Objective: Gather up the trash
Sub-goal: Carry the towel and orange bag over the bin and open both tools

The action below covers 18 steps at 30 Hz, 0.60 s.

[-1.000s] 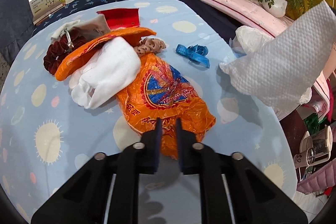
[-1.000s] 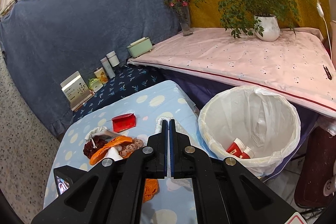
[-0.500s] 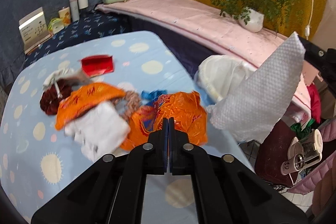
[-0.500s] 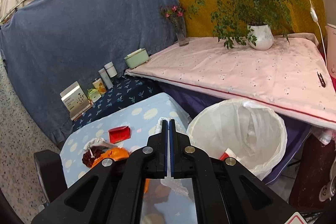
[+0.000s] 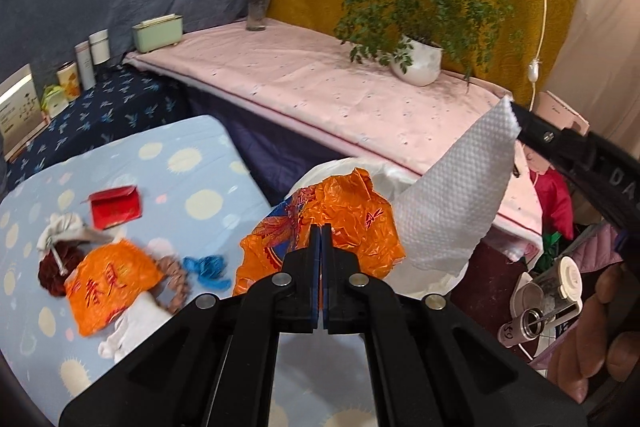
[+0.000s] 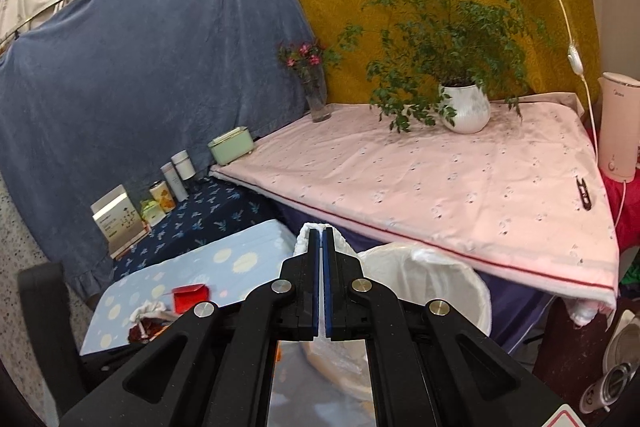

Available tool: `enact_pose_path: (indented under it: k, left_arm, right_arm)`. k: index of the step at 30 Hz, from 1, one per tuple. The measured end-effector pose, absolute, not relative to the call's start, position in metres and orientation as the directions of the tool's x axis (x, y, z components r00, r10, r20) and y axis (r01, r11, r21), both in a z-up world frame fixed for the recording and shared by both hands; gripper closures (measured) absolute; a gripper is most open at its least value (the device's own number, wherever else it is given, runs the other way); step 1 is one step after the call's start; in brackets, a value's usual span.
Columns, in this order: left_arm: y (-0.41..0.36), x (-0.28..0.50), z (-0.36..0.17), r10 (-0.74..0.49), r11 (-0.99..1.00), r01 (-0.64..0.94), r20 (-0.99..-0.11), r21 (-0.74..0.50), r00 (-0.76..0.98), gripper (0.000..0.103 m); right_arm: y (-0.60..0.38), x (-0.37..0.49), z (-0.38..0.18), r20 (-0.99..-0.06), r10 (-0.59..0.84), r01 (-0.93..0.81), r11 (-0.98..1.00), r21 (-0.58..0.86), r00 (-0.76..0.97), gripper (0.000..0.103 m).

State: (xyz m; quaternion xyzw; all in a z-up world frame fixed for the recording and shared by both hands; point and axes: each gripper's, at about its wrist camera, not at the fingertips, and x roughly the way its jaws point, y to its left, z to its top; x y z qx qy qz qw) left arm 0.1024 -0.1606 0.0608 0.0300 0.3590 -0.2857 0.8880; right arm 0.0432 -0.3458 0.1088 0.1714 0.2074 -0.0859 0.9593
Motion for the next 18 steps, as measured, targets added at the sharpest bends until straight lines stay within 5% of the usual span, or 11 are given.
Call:
enact_pose_path:
  k: [15,16,18]
  left_arm:
    - [-0.227,0.138,0.045,-0.549,0.775,0.597,-0.688,-0.207,0.474,0.101]
    - [-0.230,0.139,0.043,-0.539,0.783,0.590,-0.690,-0.197,0.484,0.097]
    - [-0.230,0.141,0.042,-0.525,0.794,0.578,-0.692,-0.189,0.495,0.061]
  right_arm:
    - [-0.395,0.074,0.072,-0.525,-0.160,0.342,0.900,0.270,0.836,0.096]
    - [-0.395,0.075,0.071,-0.529,-0.167,0.349,0.899,0.264,0.832,0.090]
    - [-0.396,0.075,0.070,-0.532,-0.182,0.360,0.898,0.252,0.827,0.083]
